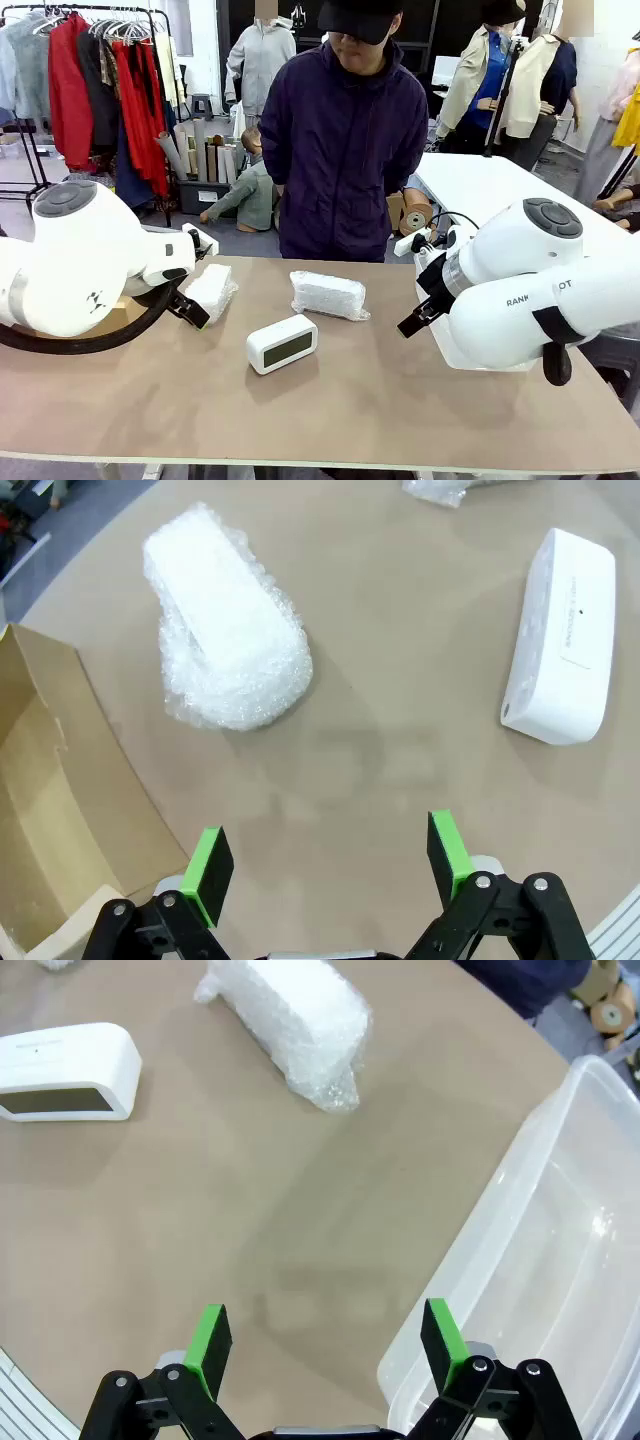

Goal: Separate and place wrapped and unwrapped clocks.
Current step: Pick up the Digital clock indicated by the person.

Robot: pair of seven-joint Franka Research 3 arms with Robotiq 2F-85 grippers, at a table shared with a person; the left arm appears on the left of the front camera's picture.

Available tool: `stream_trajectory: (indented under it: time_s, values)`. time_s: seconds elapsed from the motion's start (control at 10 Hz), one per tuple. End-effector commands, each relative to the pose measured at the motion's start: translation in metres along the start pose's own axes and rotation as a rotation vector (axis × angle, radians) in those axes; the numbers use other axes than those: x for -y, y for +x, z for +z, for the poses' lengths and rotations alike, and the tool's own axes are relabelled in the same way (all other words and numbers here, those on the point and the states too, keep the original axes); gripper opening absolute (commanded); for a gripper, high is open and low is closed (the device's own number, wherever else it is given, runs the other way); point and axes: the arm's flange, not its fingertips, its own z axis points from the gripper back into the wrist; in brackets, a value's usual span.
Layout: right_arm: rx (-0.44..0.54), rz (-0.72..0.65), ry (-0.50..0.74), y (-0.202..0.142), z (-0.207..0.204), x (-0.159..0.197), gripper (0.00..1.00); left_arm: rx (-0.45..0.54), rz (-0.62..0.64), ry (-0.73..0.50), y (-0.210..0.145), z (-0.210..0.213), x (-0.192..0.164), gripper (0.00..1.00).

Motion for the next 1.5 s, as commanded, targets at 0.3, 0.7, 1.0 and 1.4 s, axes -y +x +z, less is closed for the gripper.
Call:
stream_trajectory:
  time_s: [0.3,0.7,1.0,1.4]
  values:
    - [0.0,0.0,0.0,0.0,0.0,0.0,1.0,0.0,0.0,0.0,0.0001,0.0001,0.0,1.0]
    - [0.0,0.0,0.0,0.0,0.0,0.0,1.0,0.0,0.0,0.0,0.0001,0.0001,0.0,1.0]
    - [0.0,0.0,0.0,0.0,0.0,0.0,1.0,0.0,0.0,0.0,0.0001,0.0001,0.0,1.0]
    - [0.0,0.0,0.0,0.0,0.0,0.0,1.0,0.0,0.0,0.0,0.0001,0.0001,0.0,1.0]
